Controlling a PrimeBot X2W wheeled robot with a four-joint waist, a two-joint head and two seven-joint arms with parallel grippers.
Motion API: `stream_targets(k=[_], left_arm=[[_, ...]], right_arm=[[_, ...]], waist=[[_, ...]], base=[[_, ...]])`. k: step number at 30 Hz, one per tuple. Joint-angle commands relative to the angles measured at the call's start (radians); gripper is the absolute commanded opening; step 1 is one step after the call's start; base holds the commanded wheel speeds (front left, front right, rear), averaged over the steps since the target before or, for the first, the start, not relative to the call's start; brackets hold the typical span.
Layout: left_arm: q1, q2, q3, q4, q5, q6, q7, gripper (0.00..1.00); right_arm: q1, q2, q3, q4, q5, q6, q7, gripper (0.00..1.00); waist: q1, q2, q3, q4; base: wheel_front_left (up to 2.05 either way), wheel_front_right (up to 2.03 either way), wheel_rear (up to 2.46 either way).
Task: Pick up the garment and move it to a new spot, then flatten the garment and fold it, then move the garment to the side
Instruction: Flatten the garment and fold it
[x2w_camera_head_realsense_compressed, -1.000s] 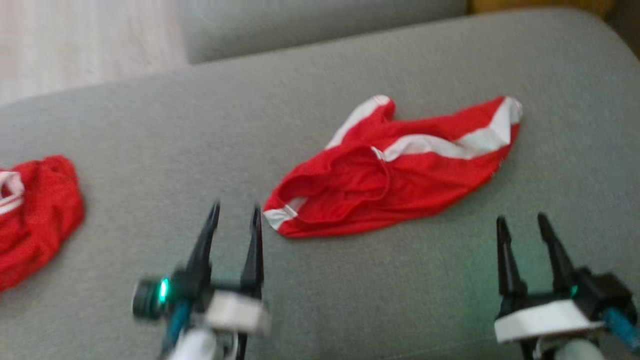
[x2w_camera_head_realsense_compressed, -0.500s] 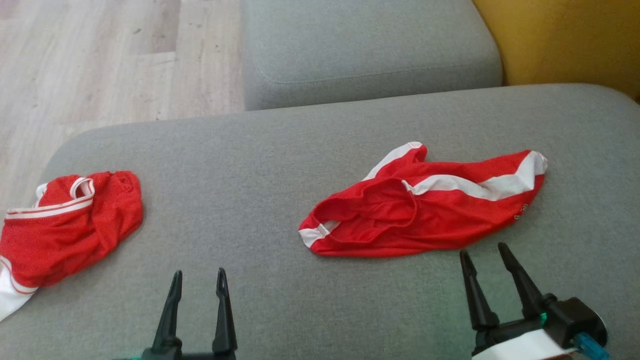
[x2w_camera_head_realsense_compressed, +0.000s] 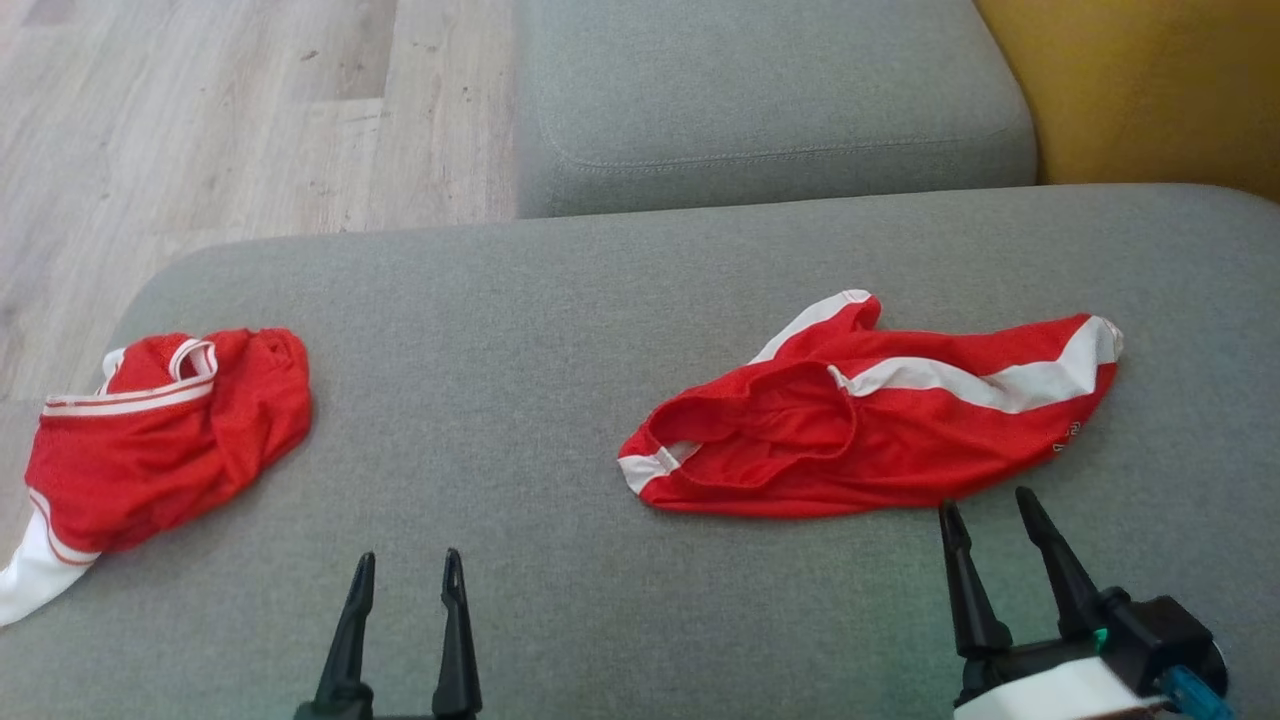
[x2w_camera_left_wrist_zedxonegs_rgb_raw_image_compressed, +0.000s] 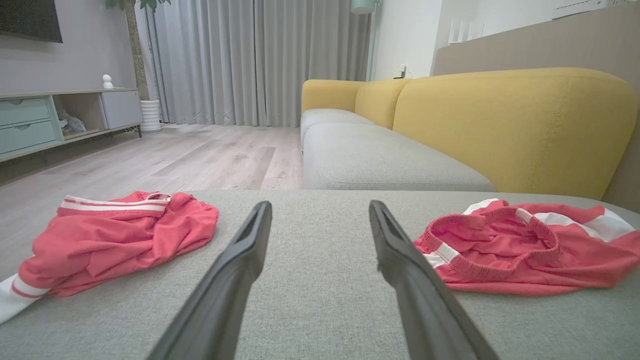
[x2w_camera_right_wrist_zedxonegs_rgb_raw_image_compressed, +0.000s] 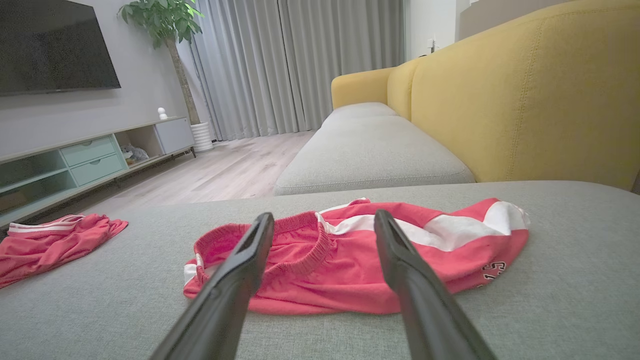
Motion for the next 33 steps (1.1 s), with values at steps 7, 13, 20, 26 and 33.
stream_targets(k=[7,13,20,26,33], left_arm=[[-0.048,-0.008,0.016,-0.025,-0.002,0.003,-0.009,1.00],[-0.064,-0.008,-0.010,-0.007,0.001,-0.015,-0.009,1.00],[-0.241,-0.008,-0.151,0.109,-0.141,-0.073,-0.009,1.00],[-0.564,-0.008,-0.382,0.337,-0.444,-0.130,0.002,1.00],[-0.826,-0.008,-0.554,0.488,-0.723,-0.124,0.093,1.00]], right_arm=[[-0.032,0.000,0.013,-0.029,-0.001,-0.001,-0.003,1.00],[-0.035,-0.001,0.014,-0.028,-0.013,-0.001,-0.003,1.00],[-0.076,-0.034,0.036,-0.037,-0.015,-0.001,-0.003,1.00],[-0.156,-0.036,0.057,-0.056,-0.013,-0.001,-0.003,1.00],[-0.218,-0.016,0.087,-0.061,-0.002,-0.001,-0.003,1.00]], waist=[[-0.0001,0.0000,0.006,0.010],[-0.0001,0.0000,0.022,0.000],[-0.0001,0.0000,0.119,-0.095],[-0.0001,0.0000,0.262,-0.218],[-0.0001,0.0000,0.368,-0.351]], base=[[0.00,0.00,0.00],[0.00,0.00,0.00],[0.00,0.00,0.00],[0.00,0.00,0.00],[0.00,0.00,0.00]])
